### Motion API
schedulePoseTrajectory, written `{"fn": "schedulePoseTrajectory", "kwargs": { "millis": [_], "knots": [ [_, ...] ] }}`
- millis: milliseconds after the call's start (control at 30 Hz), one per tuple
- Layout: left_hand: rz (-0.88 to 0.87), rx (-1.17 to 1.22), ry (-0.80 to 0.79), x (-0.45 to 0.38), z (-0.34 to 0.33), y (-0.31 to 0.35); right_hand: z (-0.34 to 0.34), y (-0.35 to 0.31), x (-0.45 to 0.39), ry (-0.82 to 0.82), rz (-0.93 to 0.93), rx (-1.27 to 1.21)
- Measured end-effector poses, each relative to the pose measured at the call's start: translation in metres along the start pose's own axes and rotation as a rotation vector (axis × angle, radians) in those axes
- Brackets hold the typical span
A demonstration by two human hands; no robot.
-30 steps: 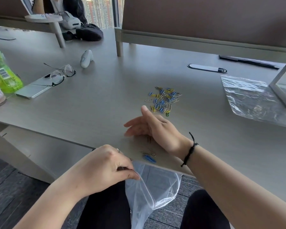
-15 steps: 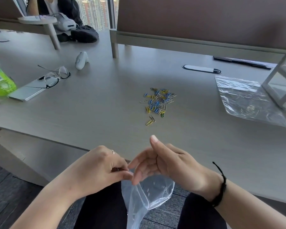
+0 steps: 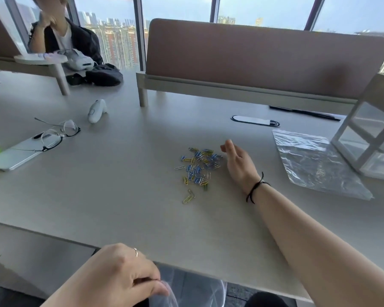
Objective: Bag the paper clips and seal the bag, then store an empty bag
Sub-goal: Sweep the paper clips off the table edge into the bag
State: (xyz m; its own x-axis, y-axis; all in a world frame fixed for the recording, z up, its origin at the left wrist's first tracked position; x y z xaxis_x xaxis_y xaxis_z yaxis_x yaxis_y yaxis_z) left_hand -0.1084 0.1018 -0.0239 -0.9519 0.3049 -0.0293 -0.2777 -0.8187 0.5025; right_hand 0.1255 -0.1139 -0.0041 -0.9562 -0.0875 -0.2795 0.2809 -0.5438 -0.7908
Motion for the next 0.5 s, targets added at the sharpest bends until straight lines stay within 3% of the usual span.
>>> {"fn": "schedulePoseTrajectory", "kwargs": {
  "millis": [167,500],
  "knots": [
    [0.002,-0.001,-0.031,-0.001,-0.005,-0.004,-0.033,-0.016,-0.005,-0.301,0.082,0.339],
    [-0.024,0.045,-0.060,0.001,-0.003,0.002,-0.036,-0.034,0.054,-0.414,0.359,0.343]
  ]
}}
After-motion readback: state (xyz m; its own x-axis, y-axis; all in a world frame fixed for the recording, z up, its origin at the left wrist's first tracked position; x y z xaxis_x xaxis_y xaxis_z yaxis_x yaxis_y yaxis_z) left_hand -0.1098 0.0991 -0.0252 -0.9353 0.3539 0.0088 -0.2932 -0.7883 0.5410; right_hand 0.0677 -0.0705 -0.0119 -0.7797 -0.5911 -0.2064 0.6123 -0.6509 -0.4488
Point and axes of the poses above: each hand's wrist, its own x-axis away from the middle knuckle, its own z-axis out of the back of the hand, y = z × x, the point moved 9 cm from there along -x, towards the middle knuckle, and after that the axes turned 11 degrees about z, right-handed, at the moved point
